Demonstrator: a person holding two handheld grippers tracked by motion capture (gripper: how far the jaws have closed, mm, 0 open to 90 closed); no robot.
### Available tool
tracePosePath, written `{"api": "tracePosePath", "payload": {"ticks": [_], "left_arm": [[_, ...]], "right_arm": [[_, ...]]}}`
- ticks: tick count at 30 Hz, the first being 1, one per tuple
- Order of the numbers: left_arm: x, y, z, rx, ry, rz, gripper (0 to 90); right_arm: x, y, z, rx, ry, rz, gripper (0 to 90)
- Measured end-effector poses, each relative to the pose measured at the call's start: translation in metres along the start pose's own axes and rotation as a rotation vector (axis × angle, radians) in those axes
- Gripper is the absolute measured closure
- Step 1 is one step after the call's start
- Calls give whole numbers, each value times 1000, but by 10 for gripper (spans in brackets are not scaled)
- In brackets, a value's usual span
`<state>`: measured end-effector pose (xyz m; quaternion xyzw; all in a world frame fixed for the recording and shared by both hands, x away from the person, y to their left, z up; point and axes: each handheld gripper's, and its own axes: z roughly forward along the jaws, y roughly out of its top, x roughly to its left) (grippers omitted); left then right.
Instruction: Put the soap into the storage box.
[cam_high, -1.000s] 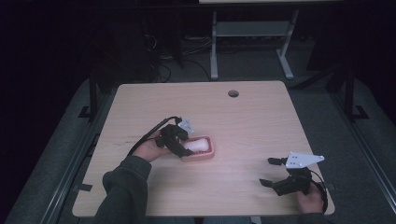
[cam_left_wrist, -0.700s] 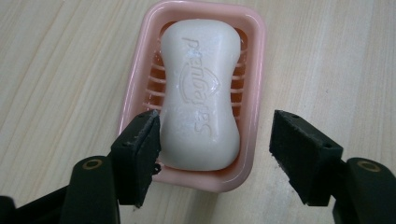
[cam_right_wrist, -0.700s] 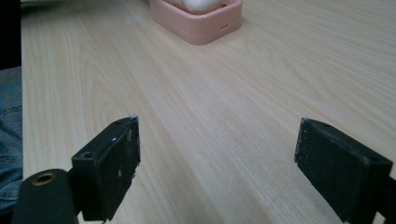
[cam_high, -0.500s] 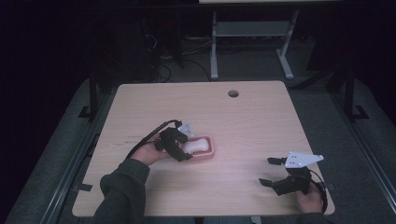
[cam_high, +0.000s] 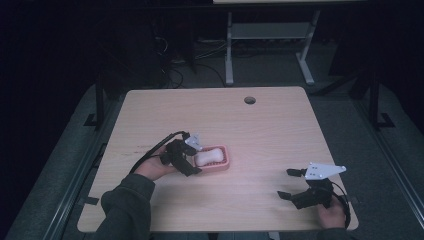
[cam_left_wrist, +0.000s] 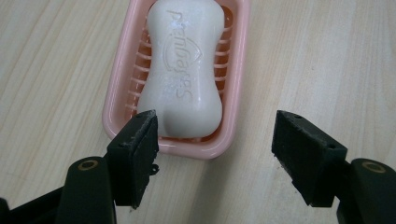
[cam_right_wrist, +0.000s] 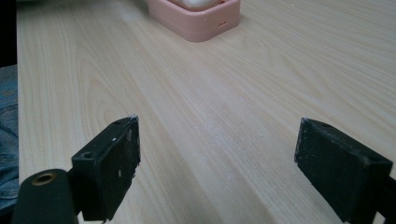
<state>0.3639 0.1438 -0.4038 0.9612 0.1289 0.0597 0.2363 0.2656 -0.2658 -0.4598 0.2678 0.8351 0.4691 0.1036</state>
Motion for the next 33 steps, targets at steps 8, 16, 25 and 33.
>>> {"api": "tracePosePath", "payload": {"ticks": [8, 16, 25, 33], "left_arm": [[-3, -4, -2, 9, 8, 7, 304], [-4, -13, -3, 9, 5, -7, 303], [-6, -23, -6, 13, 13, -9, 299], [-8, -32, -8, 7, 12, -26, 299]], "right_arm": [[1, 0, 1, 9, 0, -5, 135], [1, 0, 1, 18, 0, -6, 135], [1, -1, 1, 21, -1, -6, 135], [1, 0, 1, 22, -1, -7, 135]]}}
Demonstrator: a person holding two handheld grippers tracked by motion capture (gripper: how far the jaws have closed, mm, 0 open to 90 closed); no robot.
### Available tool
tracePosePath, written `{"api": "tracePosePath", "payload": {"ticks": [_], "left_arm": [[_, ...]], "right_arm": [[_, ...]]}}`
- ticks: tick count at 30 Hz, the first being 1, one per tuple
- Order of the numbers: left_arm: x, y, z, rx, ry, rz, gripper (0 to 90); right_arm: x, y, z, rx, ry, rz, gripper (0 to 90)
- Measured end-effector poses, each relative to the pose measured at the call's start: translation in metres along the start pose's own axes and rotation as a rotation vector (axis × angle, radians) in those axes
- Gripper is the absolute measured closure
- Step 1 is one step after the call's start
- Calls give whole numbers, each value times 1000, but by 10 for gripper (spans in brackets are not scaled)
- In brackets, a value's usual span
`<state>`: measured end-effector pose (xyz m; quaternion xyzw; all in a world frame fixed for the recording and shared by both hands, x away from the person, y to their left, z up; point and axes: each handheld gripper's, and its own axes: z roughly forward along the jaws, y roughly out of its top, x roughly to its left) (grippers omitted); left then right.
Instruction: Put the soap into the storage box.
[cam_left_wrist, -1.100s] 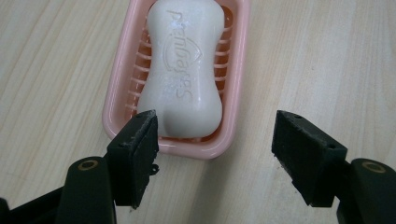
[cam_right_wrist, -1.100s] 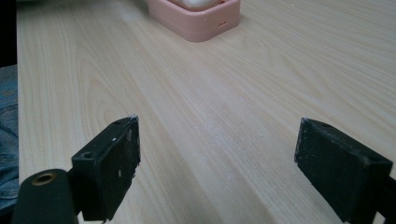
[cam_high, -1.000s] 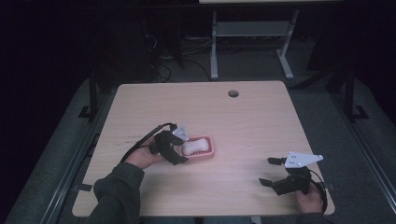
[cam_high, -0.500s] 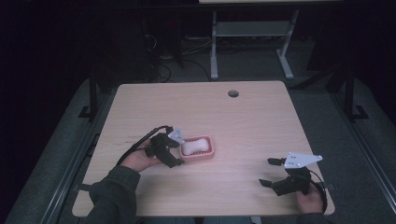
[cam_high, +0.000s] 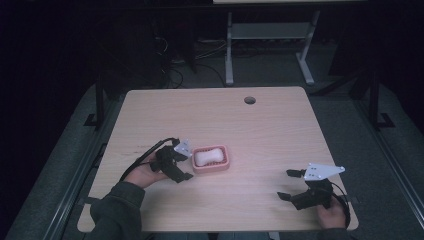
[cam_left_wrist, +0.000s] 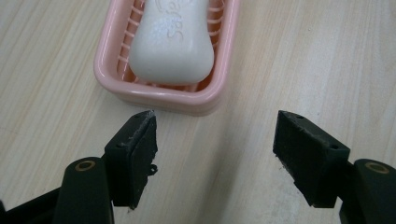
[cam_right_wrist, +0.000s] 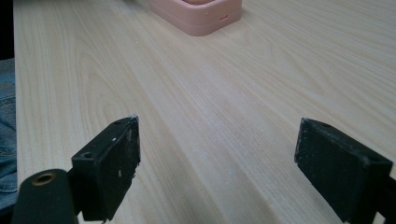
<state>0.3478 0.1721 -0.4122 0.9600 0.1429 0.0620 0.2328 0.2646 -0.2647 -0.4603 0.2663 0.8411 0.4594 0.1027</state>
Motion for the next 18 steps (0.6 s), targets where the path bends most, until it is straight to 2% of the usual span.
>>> {"api": "tracePosePath", "payload": {"ticks": [18], "left_arm": [[-4, -17, -2, -3, 7, -26, 298]], "right_arm": [[2, 1, 2, 9, 2, -7, 135]]}}
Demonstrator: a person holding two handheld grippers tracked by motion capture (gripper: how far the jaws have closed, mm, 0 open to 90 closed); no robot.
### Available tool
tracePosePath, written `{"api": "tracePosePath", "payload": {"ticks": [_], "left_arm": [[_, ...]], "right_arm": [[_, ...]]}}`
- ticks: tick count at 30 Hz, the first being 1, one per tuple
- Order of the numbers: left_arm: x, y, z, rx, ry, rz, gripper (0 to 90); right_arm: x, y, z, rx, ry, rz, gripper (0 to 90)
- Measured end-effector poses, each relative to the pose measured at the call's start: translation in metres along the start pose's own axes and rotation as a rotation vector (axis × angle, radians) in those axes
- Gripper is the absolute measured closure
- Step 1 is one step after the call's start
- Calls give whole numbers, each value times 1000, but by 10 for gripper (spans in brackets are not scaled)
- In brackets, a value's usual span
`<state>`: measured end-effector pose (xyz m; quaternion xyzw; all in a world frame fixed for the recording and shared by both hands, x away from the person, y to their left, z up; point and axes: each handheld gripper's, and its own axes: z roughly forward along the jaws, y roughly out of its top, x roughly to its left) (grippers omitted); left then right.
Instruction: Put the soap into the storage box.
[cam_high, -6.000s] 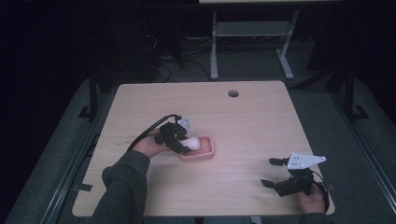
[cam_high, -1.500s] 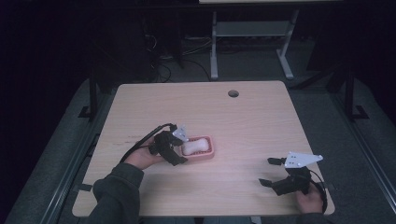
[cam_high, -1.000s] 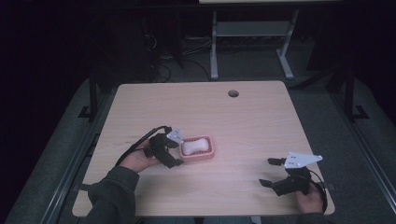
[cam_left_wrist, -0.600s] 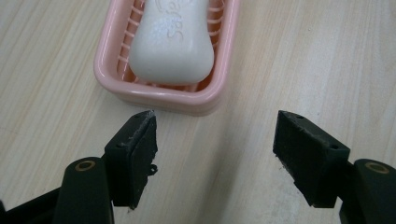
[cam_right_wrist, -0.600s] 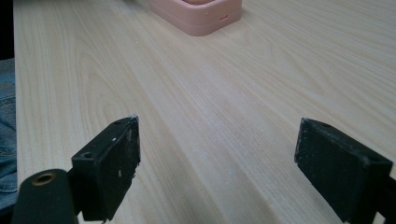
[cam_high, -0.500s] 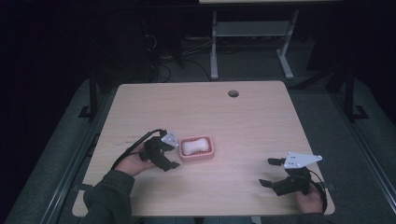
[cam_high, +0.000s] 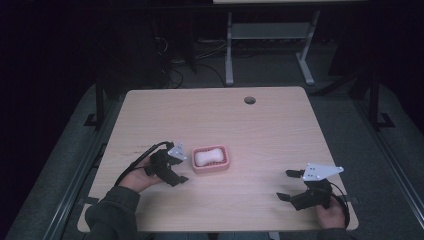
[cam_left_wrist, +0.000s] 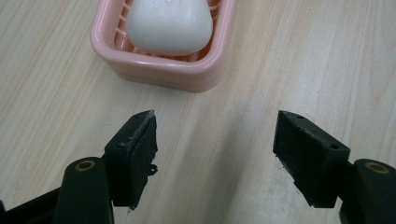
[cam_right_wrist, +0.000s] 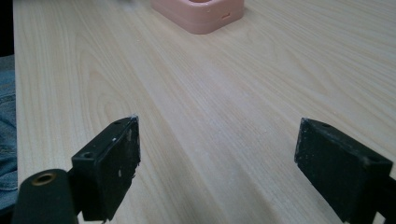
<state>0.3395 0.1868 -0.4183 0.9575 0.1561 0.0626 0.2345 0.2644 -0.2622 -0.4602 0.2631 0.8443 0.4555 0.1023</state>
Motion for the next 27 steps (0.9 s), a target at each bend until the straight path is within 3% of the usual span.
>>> {"api": "tracePosePath", "payload": {"ticks": [4, 27], "left_arm": [[-2, -2, -2, -2, 10, 16, 296], [-13, -19, -4, -17, 16, 11, 293]], "right_arm": [[0, 0, -1, -5, -4, 4, 135], [0, -1, 0, 4, -5, 0, 135]]}}
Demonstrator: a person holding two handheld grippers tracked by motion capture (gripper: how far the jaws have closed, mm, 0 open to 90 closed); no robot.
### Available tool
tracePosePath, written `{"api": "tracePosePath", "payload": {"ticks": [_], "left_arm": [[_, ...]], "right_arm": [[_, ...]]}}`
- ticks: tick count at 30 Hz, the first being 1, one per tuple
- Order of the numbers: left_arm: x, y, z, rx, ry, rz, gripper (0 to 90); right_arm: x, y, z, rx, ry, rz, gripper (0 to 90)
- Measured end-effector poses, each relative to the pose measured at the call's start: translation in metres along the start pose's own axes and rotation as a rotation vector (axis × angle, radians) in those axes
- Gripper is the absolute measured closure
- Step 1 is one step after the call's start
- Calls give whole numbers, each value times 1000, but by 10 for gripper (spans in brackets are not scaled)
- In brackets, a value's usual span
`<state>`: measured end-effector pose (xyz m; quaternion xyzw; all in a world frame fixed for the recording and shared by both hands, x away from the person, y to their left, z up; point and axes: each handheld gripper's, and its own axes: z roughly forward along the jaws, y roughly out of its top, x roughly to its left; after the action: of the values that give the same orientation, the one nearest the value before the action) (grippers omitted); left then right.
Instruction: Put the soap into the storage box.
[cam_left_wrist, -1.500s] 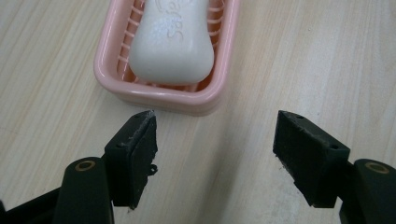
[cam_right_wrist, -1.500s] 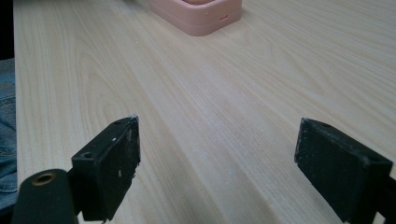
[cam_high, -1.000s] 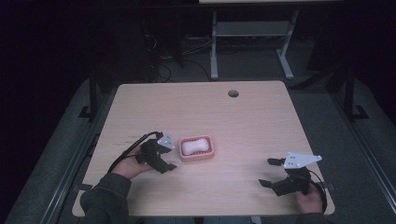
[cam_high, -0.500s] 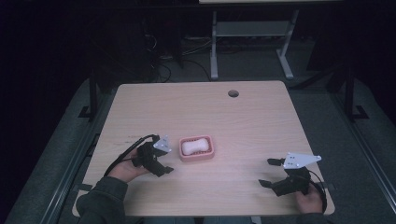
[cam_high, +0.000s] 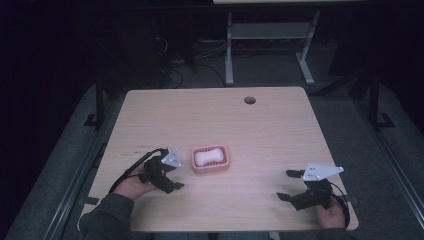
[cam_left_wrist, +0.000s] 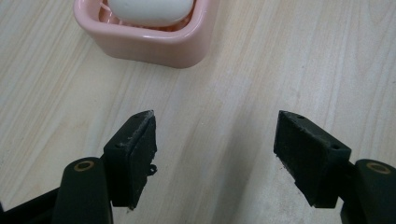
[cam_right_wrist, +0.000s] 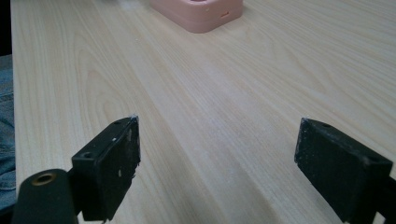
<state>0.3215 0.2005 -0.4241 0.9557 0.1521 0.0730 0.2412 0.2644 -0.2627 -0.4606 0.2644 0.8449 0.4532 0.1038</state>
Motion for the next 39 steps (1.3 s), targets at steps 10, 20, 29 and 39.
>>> {"api": "tracePosePath", "payload": {"ticks": [10, 20, 29, 39], "left_arm": [[-3, -8, -1, 5, 1, -4, 294], [-6, -12, -3, 2, 11, -1, 294], [-10, -17, -4, -6, 13, -2, 294], [-14, -21, -5, -11, 19, -5, 293]], "right_arm": [[0, 0, 1, 3, 0, 0, 135], [0, 0, 1, 6, -1, 1, 135], [1, 0, 1, 6, 0, 2, 135], [0, 0, 1, 5, -1, 1, 135]]}}
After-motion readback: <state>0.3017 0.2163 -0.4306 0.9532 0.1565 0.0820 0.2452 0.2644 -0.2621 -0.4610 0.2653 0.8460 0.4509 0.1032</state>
